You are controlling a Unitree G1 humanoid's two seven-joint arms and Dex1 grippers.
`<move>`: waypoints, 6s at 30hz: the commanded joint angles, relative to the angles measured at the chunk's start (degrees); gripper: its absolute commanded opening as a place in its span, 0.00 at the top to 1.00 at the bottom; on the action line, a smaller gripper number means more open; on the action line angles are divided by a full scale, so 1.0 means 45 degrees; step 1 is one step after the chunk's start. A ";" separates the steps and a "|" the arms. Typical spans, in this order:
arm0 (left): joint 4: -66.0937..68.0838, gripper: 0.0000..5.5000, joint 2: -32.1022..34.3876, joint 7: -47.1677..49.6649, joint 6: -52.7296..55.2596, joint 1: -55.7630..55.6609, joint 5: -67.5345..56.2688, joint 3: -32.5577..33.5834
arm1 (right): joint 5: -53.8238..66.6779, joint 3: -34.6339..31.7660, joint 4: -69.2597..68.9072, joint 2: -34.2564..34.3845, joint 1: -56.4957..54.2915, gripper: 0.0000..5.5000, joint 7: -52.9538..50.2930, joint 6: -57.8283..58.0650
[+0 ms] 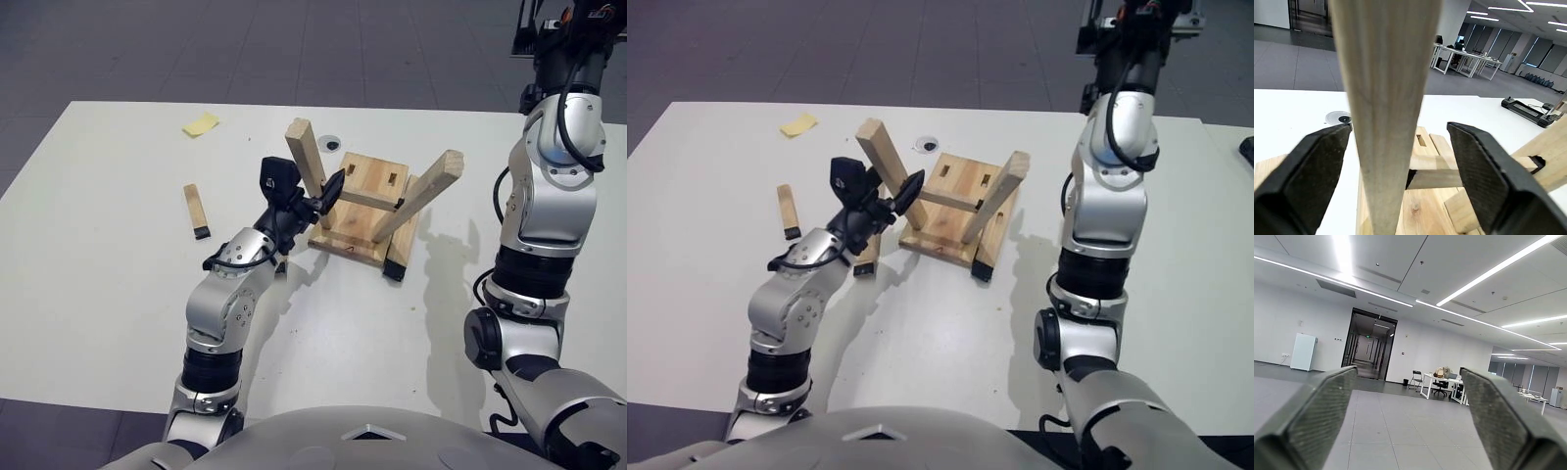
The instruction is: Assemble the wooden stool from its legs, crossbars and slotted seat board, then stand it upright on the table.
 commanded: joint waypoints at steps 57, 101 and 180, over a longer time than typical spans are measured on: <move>0.3068 0.02 0.1276 0.0801 0.0481 -0.3778 -0.0855 -0.0761 | 0.0355 -0.0978 0.0514 -0.0424 0.2996 0.02 -0.0804 -0.0452; -0.0485 0.02 -0.0035 0.4525 0.2798 -0.1421 0.4288 -0.1161 | -0.0291 0.2320 -0.3747 0.1833 0.5836 0.02 -0.0701 0.3950; 0.1926 0.02 -0.1818 0.7632 -0.0094 -0.2218 0.3342 0.5681 | 1.0586 -0.1780 -0.3374 -0.5242 0.6076 0.02 0.7575 0.3376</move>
